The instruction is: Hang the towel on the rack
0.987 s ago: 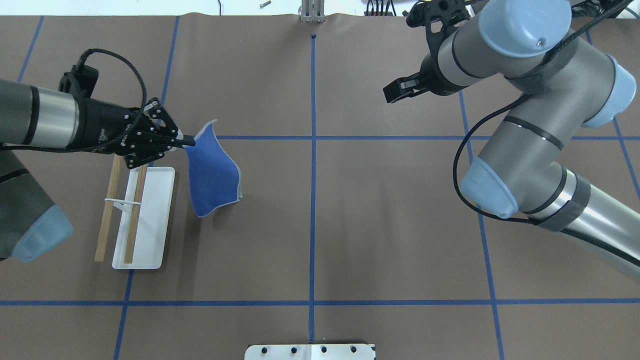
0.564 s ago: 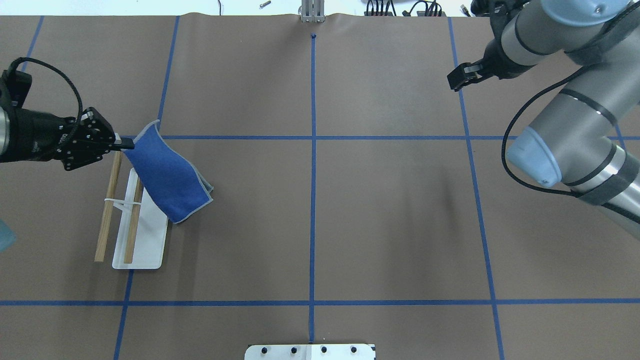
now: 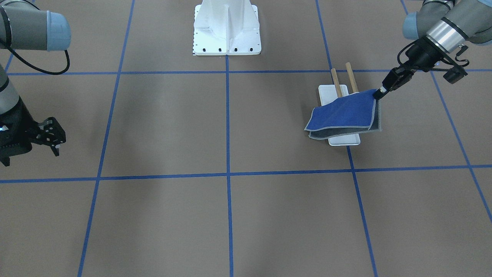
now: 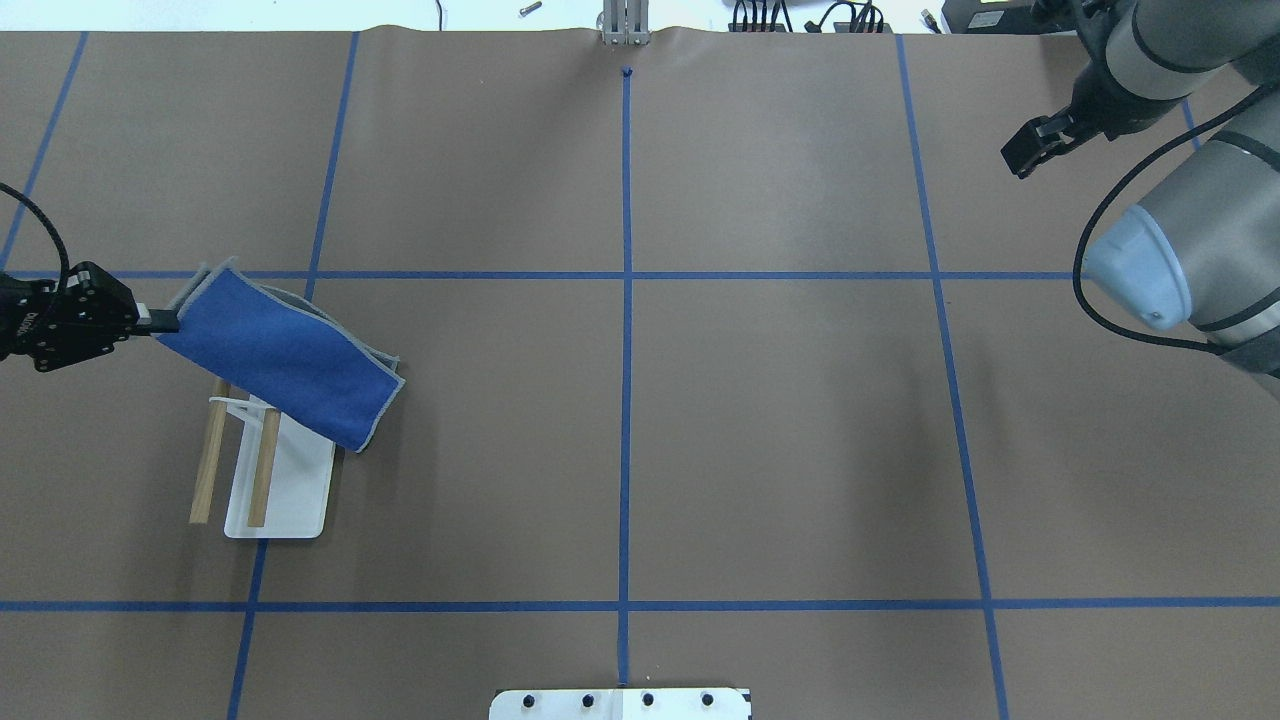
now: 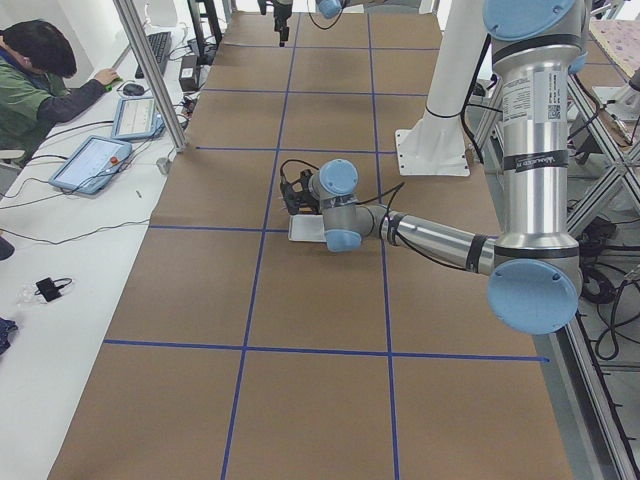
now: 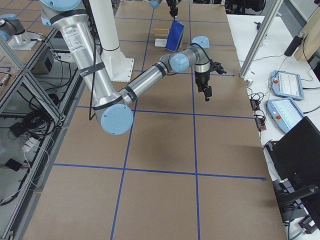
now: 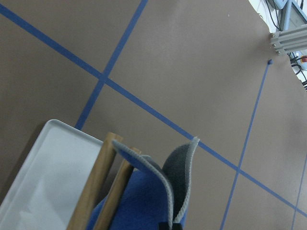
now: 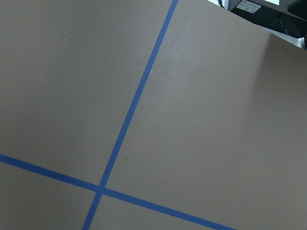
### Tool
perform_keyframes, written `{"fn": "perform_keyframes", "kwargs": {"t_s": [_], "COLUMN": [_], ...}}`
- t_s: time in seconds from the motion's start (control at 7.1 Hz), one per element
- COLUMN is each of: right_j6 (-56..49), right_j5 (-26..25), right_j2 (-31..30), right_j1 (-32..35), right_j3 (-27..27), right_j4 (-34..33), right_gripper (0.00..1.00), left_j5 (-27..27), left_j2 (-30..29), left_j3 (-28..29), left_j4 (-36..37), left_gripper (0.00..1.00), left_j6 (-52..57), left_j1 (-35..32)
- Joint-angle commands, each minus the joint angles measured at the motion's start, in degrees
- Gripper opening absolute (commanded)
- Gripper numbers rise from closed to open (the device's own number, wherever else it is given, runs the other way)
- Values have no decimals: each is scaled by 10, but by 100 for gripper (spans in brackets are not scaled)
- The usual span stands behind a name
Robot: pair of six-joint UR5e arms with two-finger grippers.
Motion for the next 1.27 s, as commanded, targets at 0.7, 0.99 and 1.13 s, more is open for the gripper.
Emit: {"fn": "perform_keyframes", "kwargs": {"t_s": [0.7, 0.99, 1.13], "right_j6": [-31, -113, -151], "right_j5": [49, 91, 115], "right_j2": [-27, -52, -68], "right_j1": [44, 101, 127], "right_j3": [-22, -48, -82], "right_j4": [3, 3, 3], "right_gripper": [100, 100, 100], "left_j5": [-96, -96, -89], "left_j2": [4, 5, 4], "left_j3": [85, 119, 120], "left_j4": [-8, 113, 219], "left_gripper": [99, 99, 99], "left_j6": [222, 528, 699], "left_j1": [-112, -182, -233]}}
